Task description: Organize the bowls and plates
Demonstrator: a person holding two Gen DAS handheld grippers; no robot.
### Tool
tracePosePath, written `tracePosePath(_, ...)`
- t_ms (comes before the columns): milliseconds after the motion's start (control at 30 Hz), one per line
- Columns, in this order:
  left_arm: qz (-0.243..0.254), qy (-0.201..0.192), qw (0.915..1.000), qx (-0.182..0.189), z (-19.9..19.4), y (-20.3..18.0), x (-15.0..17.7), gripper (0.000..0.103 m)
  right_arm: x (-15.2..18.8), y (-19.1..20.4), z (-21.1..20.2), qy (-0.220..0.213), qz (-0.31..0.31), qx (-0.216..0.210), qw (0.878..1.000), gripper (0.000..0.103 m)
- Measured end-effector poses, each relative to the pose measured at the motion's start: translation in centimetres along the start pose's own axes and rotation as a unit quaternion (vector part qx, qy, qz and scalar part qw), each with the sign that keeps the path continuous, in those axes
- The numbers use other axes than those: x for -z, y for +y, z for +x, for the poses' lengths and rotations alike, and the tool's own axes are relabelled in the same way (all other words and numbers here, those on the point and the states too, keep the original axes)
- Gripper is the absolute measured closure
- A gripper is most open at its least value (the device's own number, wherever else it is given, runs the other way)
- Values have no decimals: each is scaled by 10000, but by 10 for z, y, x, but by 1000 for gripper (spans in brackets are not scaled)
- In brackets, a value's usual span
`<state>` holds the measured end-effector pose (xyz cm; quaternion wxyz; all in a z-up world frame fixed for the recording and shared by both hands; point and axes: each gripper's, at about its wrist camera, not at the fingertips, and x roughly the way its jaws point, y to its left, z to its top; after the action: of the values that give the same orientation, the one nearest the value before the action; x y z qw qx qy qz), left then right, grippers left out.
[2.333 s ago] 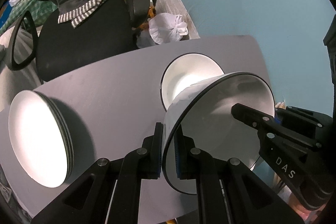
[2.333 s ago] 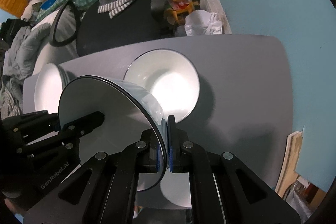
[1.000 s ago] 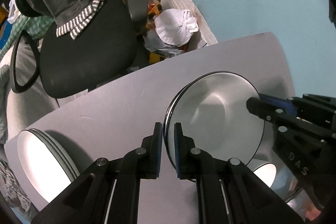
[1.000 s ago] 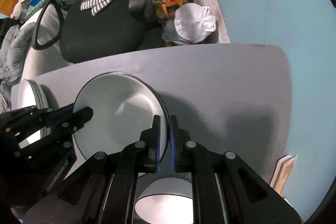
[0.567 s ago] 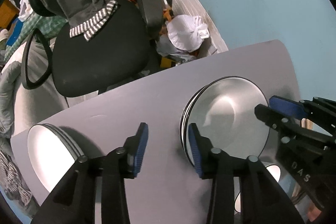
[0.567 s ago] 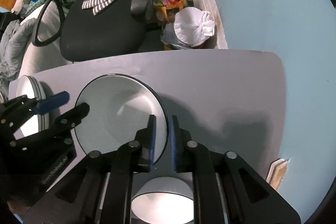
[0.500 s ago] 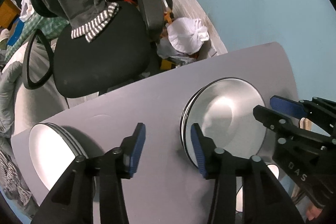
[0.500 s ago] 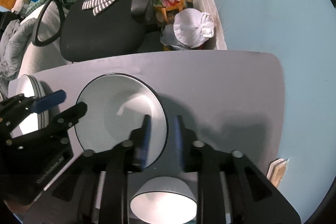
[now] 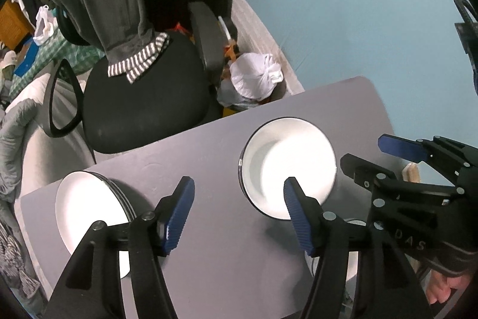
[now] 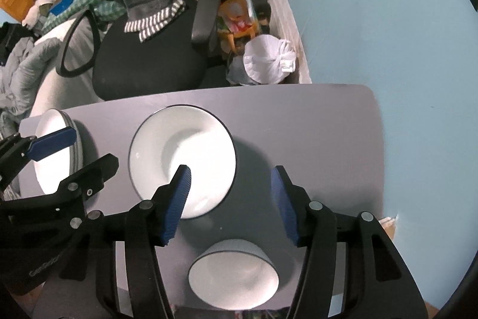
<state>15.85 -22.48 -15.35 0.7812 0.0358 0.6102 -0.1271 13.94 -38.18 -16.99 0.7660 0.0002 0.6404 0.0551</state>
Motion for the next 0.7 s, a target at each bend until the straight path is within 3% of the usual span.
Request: tracePosePath(700,-19,-332,9992,237,-54,-2,37,37,45,-13,-69,-583,394,-37,9975,47)
